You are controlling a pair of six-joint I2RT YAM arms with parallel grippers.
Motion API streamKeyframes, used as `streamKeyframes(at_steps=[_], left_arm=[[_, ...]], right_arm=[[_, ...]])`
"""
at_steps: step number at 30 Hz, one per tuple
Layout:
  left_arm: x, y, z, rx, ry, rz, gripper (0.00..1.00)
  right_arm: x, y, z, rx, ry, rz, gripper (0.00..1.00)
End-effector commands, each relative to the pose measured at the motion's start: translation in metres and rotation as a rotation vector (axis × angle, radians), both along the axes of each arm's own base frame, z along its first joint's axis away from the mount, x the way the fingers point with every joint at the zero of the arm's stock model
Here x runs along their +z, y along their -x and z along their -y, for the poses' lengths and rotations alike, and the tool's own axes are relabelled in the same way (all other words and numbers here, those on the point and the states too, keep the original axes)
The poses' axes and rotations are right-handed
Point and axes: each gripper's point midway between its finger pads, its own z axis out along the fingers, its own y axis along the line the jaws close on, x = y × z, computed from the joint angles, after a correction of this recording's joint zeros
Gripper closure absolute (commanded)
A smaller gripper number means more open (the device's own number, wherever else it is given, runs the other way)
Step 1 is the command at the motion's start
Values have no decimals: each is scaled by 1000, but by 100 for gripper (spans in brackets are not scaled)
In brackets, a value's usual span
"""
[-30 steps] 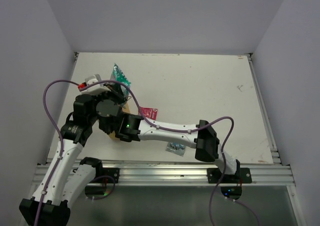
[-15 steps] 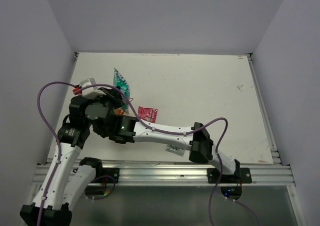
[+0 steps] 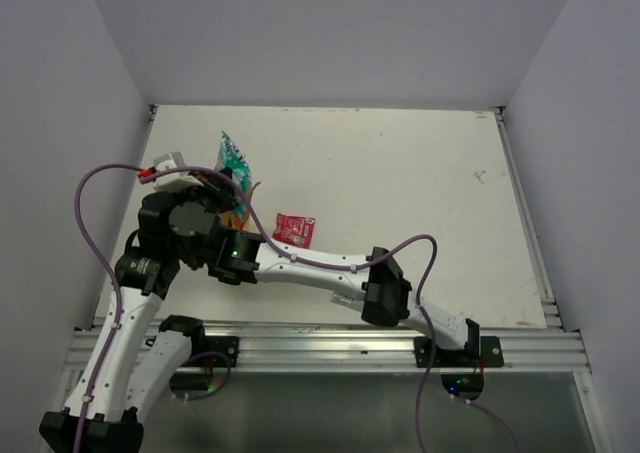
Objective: Place the snacks into the paper bag
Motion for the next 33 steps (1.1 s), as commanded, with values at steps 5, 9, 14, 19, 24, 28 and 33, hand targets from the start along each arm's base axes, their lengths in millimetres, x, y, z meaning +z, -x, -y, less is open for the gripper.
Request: streamKeyframes(at_steps=[5,9,14,19,24,28,33], left_arm=[[-10,-3,6,-20,-4,-42,100],[-12,-4,4,-3,-9,-55,100],[-13,-5,0,22,-13,-61,100],[-18,-6,-2,36,-18,-75,100],[-17,-7,-3,44,-18,-72,100],[-14,-7,-2,41,-12,-59,100],[-12,-7,0,24,-9,-47,100]], right_arm=[[10,60,-22,166,-62,-7,100],[10,72,-19,150,-45,-12,100],[9,91,-17,160,-22,-18,100],[3,105,-13,156,20,-23,100],[0,125,-10,176,40,-25,100],[-7,132,-9,196,41,-30,100],[-20,136,-22,268,7,-65,100]])
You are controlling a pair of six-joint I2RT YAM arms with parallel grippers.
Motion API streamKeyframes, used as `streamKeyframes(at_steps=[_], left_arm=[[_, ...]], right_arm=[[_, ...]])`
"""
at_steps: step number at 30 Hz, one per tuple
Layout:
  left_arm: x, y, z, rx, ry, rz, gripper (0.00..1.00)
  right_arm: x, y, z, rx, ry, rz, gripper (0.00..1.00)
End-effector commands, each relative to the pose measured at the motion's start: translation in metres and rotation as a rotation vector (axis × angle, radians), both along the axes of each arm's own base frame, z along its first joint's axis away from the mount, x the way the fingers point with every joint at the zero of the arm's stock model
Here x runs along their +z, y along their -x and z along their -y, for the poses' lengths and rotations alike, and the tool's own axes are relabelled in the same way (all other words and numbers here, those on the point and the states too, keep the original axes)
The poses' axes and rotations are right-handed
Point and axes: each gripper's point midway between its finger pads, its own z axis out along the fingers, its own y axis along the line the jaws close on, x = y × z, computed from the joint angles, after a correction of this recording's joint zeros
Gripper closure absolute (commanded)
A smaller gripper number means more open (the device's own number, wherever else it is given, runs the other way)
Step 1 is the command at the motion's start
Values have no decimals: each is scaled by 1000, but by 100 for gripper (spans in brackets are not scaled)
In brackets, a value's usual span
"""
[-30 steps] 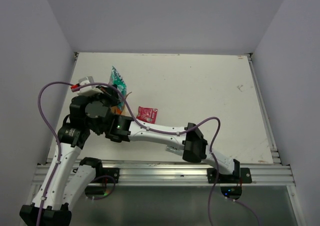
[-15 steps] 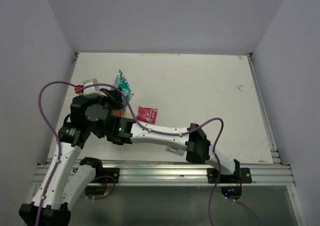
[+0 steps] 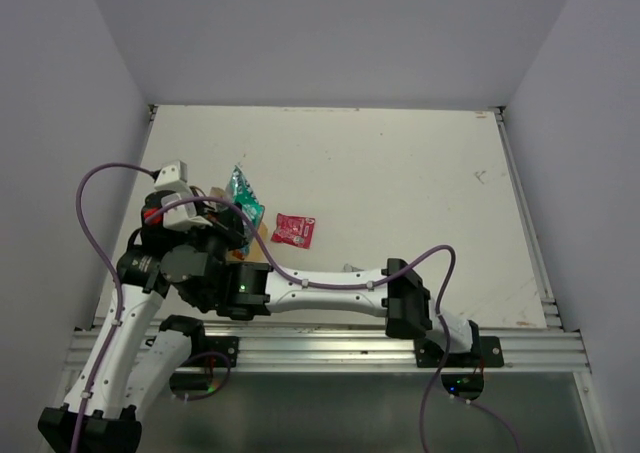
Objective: Place the snacks into the paper bag
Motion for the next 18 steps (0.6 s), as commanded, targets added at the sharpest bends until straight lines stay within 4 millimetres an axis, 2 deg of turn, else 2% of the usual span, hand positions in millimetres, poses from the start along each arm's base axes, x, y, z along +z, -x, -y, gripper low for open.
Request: streamKeyframes(at_steps=[1,9,15,18], left_arm=[[-5,-5,3,-8,-3,-21,100],[1,-3,10,-50,11,10,100],[3,-3,12,-65,15,23,100],[3,-3,12,-68,15,24,100]], right_arm=[[-7,68,-47,303,16,-35,100],[-32,68,-73,350,50,-55,100],[-42,55,-82,378,20,-82,100],[-50,48,-89,417,-18,-120,93]])
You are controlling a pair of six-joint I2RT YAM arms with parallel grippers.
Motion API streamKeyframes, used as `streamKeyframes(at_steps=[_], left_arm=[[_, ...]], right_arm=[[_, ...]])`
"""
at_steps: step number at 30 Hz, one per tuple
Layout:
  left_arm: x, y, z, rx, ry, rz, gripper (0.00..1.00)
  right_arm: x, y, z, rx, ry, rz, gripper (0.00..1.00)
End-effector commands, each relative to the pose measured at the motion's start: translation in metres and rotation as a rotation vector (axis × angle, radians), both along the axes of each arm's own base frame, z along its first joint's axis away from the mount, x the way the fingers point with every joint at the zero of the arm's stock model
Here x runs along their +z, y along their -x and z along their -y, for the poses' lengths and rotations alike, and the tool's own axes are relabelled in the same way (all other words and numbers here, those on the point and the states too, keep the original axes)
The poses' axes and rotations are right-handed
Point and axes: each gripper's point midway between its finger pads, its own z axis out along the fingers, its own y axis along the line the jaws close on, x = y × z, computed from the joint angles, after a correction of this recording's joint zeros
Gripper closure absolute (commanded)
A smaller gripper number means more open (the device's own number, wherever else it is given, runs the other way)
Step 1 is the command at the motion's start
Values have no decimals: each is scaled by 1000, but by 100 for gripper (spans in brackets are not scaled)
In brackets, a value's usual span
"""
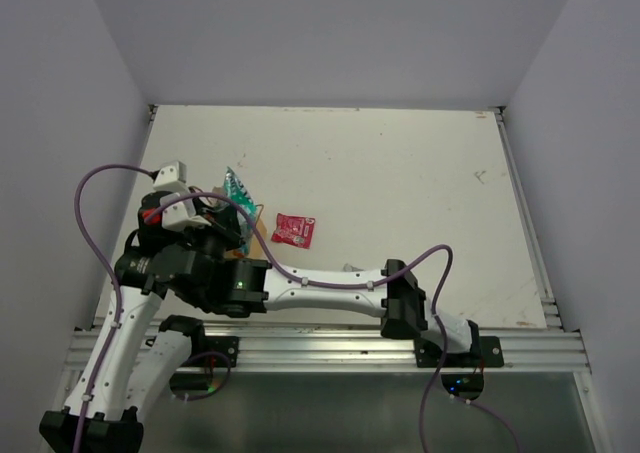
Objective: Place the snacks into the paper bag
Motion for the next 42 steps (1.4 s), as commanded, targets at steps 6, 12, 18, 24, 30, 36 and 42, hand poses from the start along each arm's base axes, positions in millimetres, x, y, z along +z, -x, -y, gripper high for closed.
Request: streamKeyframes(at_steps=[6,12,18,24,30,36,42], left_arm=[[1,-6,7,-35,-5,23,100],[-1,-5,8,-41,-8,17,100],[-2,-6,7,-37,-10,13,100],[-11,-8,8,-34,-11,-19,100],[-13,-9,8,-34,-14,-28,100],[-13,-10,7,-32,-16,-30,100],[-9,-8,6,-25,-13,-11,100]], right_arm=[[-58,40,-90,437,25,-144,78],[-40,45,-101,530,-31,-146,37],[52,44,-63,534,-177,-57,23],[33,-9,20,420,-279,-221,18],[-77,-57,56,425,-369,-425,9],[-135,-83,46,482,-422,-557,4],[-175,-94,30,509,-472,-660,5]])
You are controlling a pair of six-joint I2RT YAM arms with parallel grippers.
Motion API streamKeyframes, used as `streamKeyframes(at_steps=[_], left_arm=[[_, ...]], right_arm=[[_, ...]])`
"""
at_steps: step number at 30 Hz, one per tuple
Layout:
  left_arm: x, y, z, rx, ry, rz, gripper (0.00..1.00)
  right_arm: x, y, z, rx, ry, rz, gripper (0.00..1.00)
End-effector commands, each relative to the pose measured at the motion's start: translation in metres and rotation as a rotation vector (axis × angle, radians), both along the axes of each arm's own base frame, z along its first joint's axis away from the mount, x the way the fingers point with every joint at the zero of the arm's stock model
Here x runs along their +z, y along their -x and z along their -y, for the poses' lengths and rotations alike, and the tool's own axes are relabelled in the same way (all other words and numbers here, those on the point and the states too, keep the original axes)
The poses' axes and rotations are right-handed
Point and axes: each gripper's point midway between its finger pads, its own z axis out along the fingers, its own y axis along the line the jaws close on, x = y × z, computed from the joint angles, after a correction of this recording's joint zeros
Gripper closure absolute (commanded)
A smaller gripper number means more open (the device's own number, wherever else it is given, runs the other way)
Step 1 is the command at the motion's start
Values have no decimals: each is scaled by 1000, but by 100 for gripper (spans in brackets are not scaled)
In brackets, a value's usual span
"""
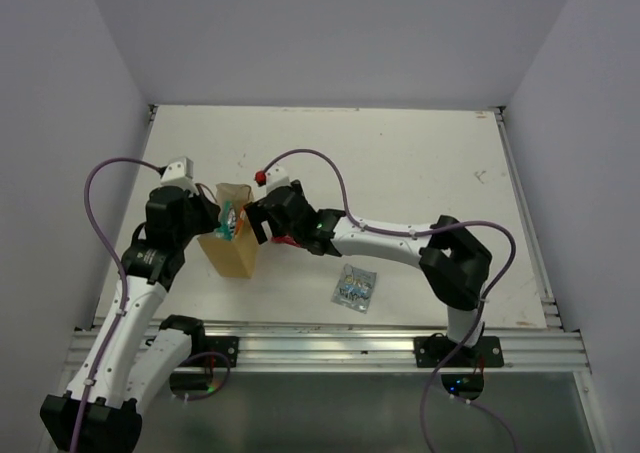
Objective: Place the snacks into the paper bag
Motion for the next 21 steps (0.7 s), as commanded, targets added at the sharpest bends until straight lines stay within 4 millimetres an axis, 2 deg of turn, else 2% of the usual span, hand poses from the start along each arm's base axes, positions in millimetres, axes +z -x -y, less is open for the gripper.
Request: streamKeyframes(at_steps=[1,7,17,21], left_arm=[[-1,3,2,-11,-1,0,100],[-1,2,4,-30,-5,-2,100],[15,4,15,-107,11,70,100],[19,5,18,-128,13,89,100]], right_arm=[[-7,0,-28,47,-119,-68,6],[-59,-1,-12,-7,-30,-144,8],[-104,-18,22,-86,15,-217,10],[-118,-25,29,-90,-5,-246,12]])
